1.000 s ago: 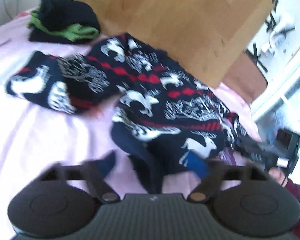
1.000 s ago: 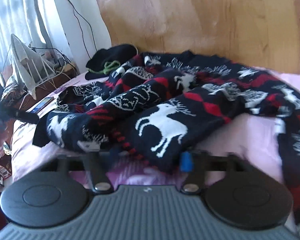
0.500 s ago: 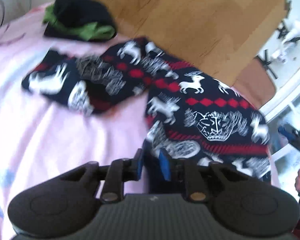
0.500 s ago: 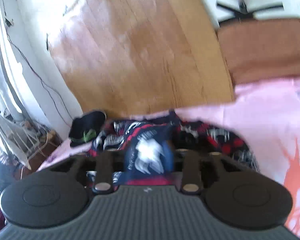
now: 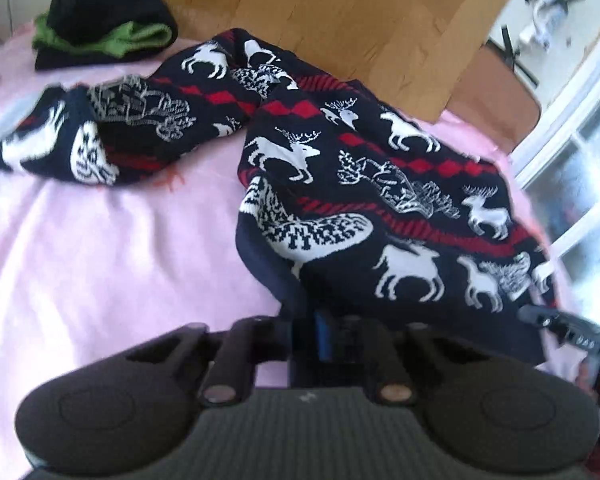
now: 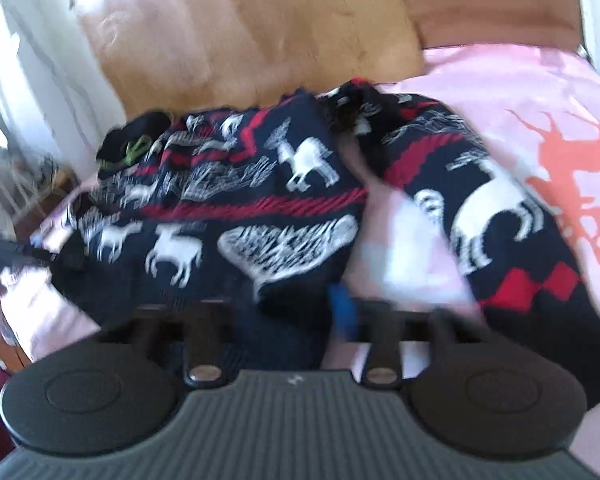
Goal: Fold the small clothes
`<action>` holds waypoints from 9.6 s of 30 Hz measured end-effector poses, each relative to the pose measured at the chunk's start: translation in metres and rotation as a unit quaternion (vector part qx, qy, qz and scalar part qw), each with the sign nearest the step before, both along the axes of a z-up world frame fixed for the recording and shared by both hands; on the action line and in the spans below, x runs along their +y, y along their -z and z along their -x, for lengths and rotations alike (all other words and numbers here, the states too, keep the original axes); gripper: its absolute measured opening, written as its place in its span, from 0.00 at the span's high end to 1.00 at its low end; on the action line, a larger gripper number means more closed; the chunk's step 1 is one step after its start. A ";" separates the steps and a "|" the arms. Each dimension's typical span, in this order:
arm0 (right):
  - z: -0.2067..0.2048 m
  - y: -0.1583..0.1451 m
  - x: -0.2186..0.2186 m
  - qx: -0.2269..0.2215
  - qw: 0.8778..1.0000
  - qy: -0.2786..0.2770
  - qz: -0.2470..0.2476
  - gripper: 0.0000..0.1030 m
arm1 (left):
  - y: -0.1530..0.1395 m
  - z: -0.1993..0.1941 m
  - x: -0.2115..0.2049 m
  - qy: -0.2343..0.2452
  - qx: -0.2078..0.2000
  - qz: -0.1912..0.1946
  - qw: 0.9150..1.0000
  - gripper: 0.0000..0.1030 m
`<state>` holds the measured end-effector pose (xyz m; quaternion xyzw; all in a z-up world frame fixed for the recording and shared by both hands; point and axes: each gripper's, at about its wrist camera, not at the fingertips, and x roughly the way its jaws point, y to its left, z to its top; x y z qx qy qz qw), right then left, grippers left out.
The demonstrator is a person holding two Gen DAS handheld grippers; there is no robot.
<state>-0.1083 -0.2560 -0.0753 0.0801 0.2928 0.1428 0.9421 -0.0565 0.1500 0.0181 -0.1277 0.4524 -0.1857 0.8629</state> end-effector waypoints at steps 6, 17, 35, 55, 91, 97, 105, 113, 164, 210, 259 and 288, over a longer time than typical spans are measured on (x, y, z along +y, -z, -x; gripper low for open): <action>0.016 -0.020 -0.001 -0.008 1.000 0.001 -0.021 0.90 | -0.039 0.051 0.010 0.052 -0.027 -0.012 0.998 0.94; 0.024 -0.025 -0.035 0.043 0.998 -0.020 -0.027 0.71 | -0.056 0.082 0.050 -0.016 -0.044 -0.078 0.996 0.58; -0.221 -0.048 -0.090 0.011 0.988 0.153 -0.003 0.47 | 0.005 -0.032 -0.108 -0.026 -0.145 -0.148 0.978 0.42; -0.245 -0.039 -0.081 -0.001 0.966 0.181 0.185 0.87 | 0.010 -0.035 -0.108 -0.017 -0.148 -0.147 0.978 0.27; -0.173 -0.034 0.434 0.066 0.893 -0.420 0.149 0.89 | 0.004 0.077 0.031 -0.106 -0.193 -0.004 0.976 0.19; -0.203 -0.127 0.389 0.023 0.901 -0.416 -0.119 0.90 | 0.005 0.068 0.039 -0.107 -0.192 0.007 0.976 0.19; -0.241 -0.164 0.195 -0.071 0.957 -0.182 -0.213 0.90 | -0.009 0.047 0.041 -0.102 -0.214 0.009 0.971 0.19; -0.201 -0.103 0.015 -0.086 0.971 0.054 -0.217 0.89 | -0.039 -0.033 0.031 -0.113 -0.208 -0.017 0.972 0.18; -0.157 -0.046 -0.060 -0.134 0.932 0.317 0.114 0.98 | 0.031 -0.202 -0.046 -0.077 -0.123 -0.154 0.977 0.53; 0.018 0.017 -0.066 0.032 0.906 0.283 -0.315 0.68 | 0.014 -0.161 -0.090 0.005 -0.193 -0.163 0.968 0.53; -0.126 -0.131 -0.121 -0.210 0.864 0.437 -0.140 0.92 | 0.012 -0.177 -0.067 -0.034 -0.157 -0.135 0.978 0.45; -0.226 -0.047 0.148 -0.119 0.984 0.055 -0.121 0.88 | -0.012 -0.194 0.024 -0.144 -0.128 0.011 0.981 0.44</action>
